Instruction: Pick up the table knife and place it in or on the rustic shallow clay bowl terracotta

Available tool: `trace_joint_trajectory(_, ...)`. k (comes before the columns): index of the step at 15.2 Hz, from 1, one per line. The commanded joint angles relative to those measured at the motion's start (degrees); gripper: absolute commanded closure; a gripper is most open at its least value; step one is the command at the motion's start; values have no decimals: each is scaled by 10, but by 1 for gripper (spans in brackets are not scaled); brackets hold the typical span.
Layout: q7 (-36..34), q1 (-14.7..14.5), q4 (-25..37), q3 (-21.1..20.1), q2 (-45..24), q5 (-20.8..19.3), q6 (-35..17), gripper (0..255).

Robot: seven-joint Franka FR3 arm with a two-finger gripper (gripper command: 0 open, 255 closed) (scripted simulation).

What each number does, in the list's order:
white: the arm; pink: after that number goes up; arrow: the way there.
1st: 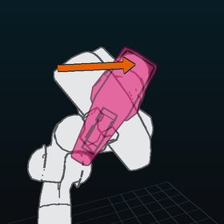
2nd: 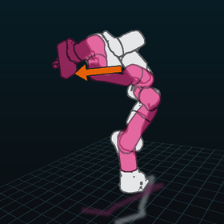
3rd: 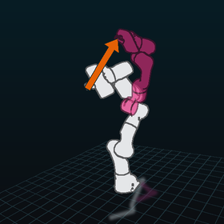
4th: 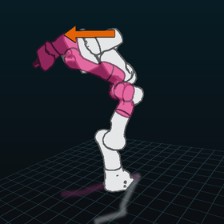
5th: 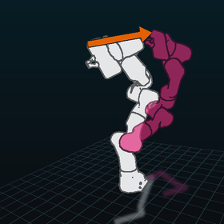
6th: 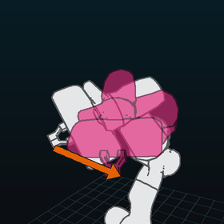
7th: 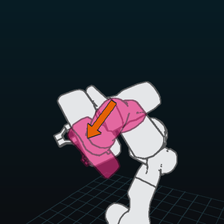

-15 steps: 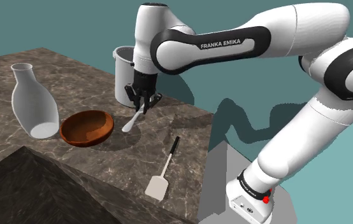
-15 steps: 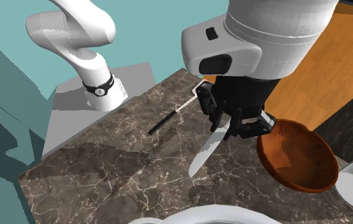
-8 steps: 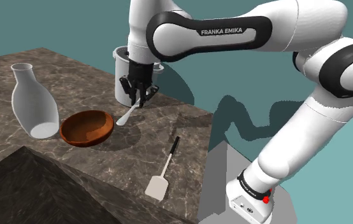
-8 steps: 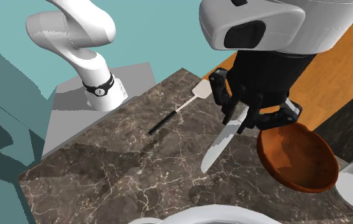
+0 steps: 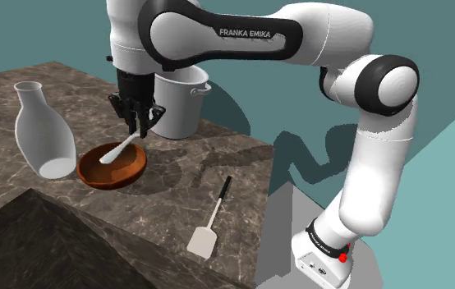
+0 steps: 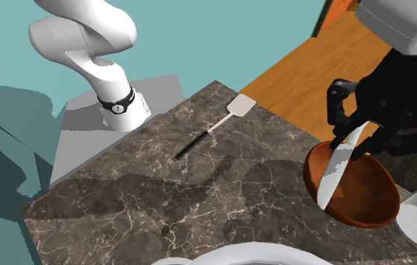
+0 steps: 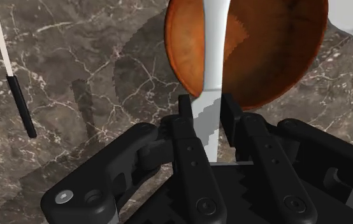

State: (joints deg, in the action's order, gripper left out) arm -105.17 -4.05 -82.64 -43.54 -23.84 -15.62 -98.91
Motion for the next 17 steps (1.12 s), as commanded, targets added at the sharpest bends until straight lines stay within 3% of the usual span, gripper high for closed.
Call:
trace_joint_trajectory(1,-21,-45,76,8,-51,-30,33,255)
trace_joint_trajectory(3,-33,-102,179,22,-114,-61,76,255)
trace_joint_trajectory(17,-45,-75,64,26,-114,-64,-33,255)
